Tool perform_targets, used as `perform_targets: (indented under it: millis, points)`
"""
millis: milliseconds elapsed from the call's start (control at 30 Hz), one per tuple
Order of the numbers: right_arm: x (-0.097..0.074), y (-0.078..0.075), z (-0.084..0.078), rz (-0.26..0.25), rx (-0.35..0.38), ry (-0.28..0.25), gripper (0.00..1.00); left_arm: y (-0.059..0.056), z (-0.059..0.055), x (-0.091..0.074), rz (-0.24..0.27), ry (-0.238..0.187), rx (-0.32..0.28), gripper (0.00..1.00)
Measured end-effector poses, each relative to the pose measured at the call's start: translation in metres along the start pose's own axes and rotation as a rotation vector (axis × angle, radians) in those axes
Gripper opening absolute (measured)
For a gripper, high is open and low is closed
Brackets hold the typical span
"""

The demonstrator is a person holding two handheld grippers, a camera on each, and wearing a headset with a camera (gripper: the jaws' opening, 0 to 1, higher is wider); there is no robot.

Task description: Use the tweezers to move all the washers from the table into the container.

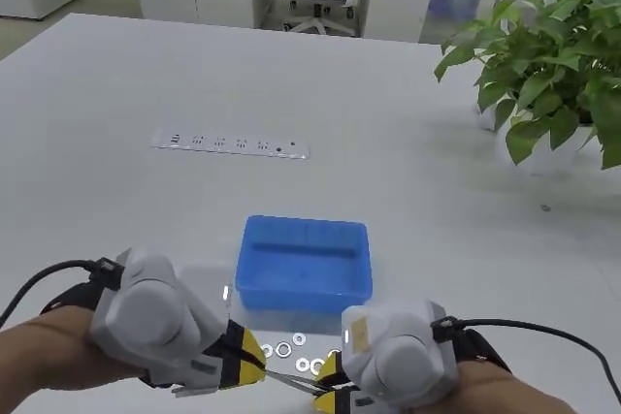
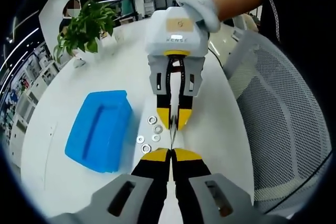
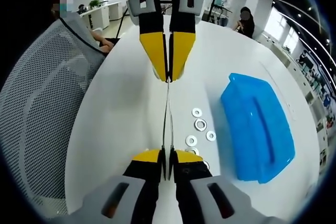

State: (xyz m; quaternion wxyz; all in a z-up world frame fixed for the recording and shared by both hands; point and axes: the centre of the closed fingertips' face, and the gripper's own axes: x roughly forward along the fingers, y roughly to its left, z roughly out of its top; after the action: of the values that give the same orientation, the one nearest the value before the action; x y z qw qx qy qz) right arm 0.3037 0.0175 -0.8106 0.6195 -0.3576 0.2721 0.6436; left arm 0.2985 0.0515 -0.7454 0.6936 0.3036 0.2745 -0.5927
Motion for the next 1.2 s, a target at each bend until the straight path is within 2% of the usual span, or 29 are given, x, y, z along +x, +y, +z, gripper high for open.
perform_targets:
  millis: [367, 533, 967, 1200]
  points:
    - [-0.010, -0.006, 0.017, -0.034, 0.031, -0.060, 0.10, 0.006, 0.032, -0.018, 0.013, -0.019, 0.061, 0.06]
    - [-0.010, -0.008, 0.026, -0.045, 0.046, -0.089, 0.10, 0.007, 0.044, -0.022, 0.017, -0.050, 0.073, 0.06]
    - [-0.003, 0.002, 0.031, -0.031, 0.073, -0.115, 0.10, -0.002, 0.055, -0.013, -0.014, -0.070, 0.082, 0.06]
    - [-0.002, 0.005, 0.028, -0.027, 0.086, -0.119, 0.10, -0.004, 0.056, -0.002, -0.029, -0.079, 0.079, 0.06]
